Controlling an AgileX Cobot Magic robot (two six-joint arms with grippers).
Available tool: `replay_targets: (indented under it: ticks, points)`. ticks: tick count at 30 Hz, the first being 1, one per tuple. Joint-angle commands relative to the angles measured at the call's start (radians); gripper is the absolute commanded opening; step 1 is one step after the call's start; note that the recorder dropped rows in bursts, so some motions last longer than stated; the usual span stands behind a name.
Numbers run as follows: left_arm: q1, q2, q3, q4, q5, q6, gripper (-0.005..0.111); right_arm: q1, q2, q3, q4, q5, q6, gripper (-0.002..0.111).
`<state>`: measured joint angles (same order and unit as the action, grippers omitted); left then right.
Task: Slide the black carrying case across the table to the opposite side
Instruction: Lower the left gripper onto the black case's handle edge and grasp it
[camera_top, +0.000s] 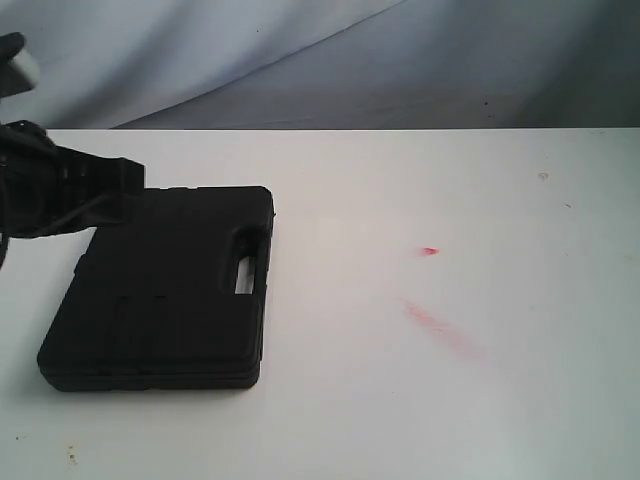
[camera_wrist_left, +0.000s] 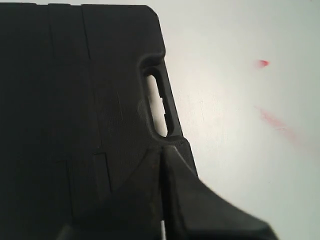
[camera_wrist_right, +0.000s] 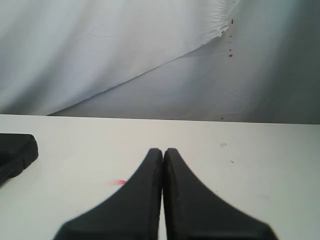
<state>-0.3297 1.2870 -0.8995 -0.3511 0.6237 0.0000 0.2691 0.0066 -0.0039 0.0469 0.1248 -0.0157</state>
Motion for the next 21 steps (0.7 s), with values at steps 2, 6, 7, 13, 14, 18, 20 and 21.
replay_targets:
  ticks: [2,6,7,13,14,18,20,21]
  points:
    - [-0.094,0.114,-0.08,0.155,-0.022,-0.179,0.0,-0.004,-0.007,0.004,-0.004,-0.001,0.002,0.0]
    - [-0.139,0.195,-0.126,0.211,-0.018,-0.247,0.0,-0.004,-0.007,0.004,-0.004,-0.001,0.002,0.0]
    - [-0.15,0.217,-0.141,0.224,-0.016,-0.265,0.0,-0.004,-0.007,0.004,-0.004,-0.001,0.002,0.0]
    - [-0.205,0.338,-0.228,0.236,-0.005,-0.317,0.0,-0.004,-0.007,0.004,-0.004,-0.001,0.002,0.0]
    - [-0.211,0.363,-0.249,0.236,0.008,-0.322,0.0,-0.004,-0.007,0.004,-0.004,-0.001,0.002,0.0]
    - [-0.228,0.458,-0.328,0.256,0.057,-0.361,0.0,-0.004,-0.007,0.004,-0.004,-0.001,0.002,0.0]
    - [-0.228,0.496,-0.364,0.258,0.074,-0.37,0.0,-0.004,-0.007,0.004,-0.004,-0.001,0.002,0.0]
    - [-0.228,0.514,-0.38,0.264,0.083,-0.386,0.0,-0.004,-0.007,0.004,-0.004,-0.001,0.002,0.0]
